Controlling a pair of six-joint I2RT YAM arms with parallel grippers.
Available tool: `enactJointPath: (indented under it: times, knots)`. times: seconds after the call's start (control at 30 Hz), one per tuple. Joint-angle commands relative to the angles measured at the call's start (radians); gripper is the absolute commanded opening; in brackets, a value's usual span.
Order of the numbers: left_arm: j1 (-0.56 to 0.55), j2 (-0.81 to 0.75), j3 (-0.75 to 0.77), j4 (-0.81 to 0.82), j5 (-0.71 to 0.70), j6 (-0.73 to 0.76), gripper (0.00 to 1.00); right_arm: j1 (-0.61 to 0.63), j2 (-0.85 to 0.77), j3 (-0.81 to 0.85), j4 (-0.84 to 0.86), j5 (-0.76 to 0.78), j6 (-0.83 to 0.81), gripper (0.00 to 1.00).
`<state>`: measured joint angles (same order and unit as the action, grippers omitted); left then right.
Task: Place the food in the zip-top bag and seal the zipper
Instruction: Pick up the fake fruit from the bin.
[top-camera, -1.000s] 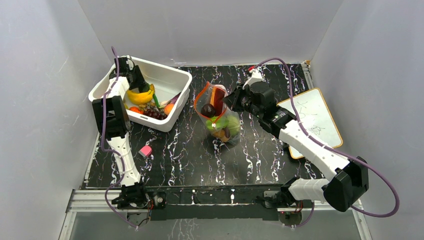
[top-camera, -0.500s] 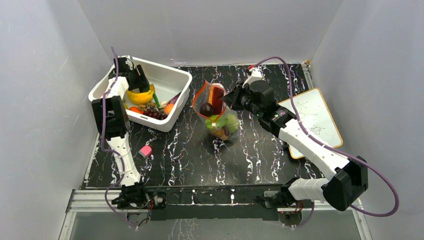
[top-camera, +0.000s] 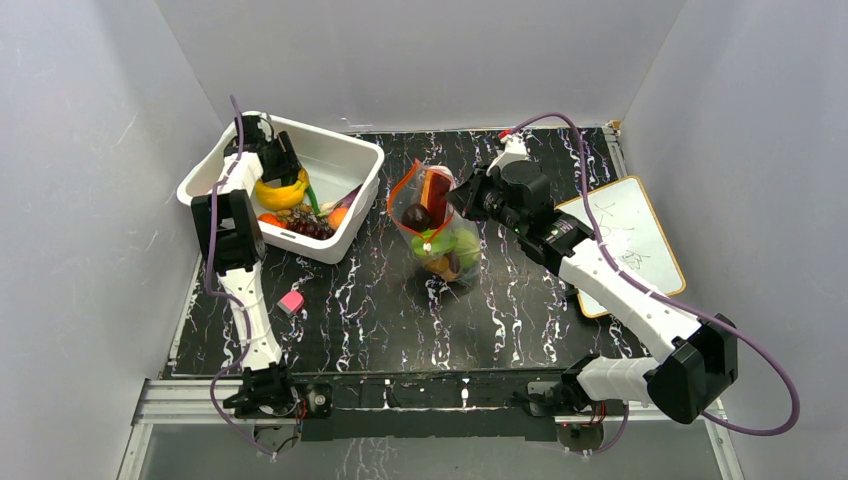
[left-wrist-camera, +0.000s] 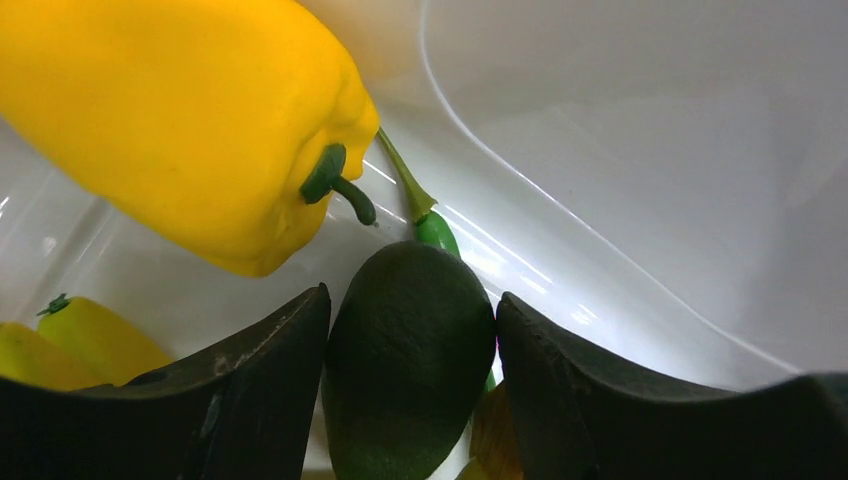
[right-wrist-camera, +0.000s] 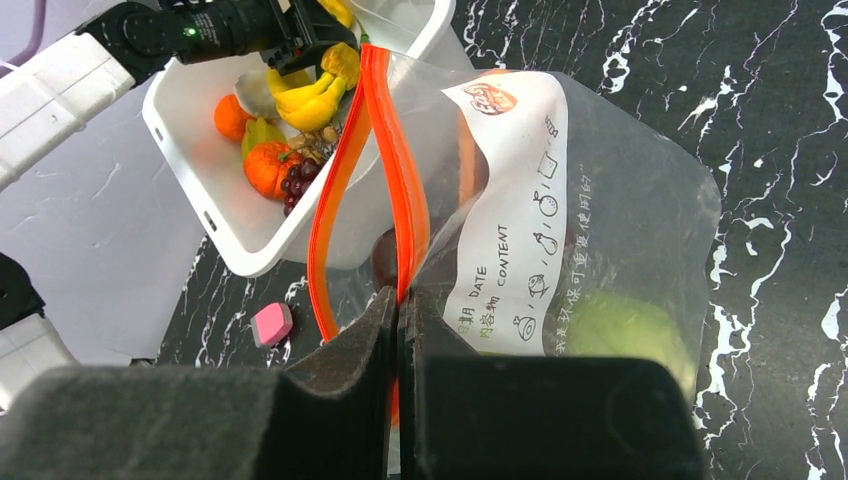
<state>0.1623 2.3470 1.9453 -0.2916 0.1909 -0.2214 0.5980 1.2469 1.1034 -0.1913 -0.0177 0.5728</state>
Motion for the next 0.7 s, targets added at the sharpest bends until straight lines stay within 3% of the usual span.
enactJointPath:
  times: [0.0, 0.07, 0.4, 0.67]
  knots:
    - [-0.014, 0.019, 0.048, -0.040, 0.013, -0.003, 0.59, -0.006, -0.057, 0.045, 0.087, 0.022, -0.012, 0.00]
    - [-0.021, 0.021, 0.049, -0.043, 0.016, 0.008, 0.57, -0.006, -0.058, 0.044, 0.088, 0.023, -0.011, 0.00]
    - [-0.029, -0.077, 0.010, -0.018, 0.020, 0.027, 0.27, -0.006, -0.056, 0.049, 0.088, 0.020, -0.007, 0.00]
    - [-0.035, -0.201, -0.047, 0.028, 0.019, 0.027, 0.23, -0.006, -0.069, 0.026, 0.094, 0.030, 0.016, 0.00]
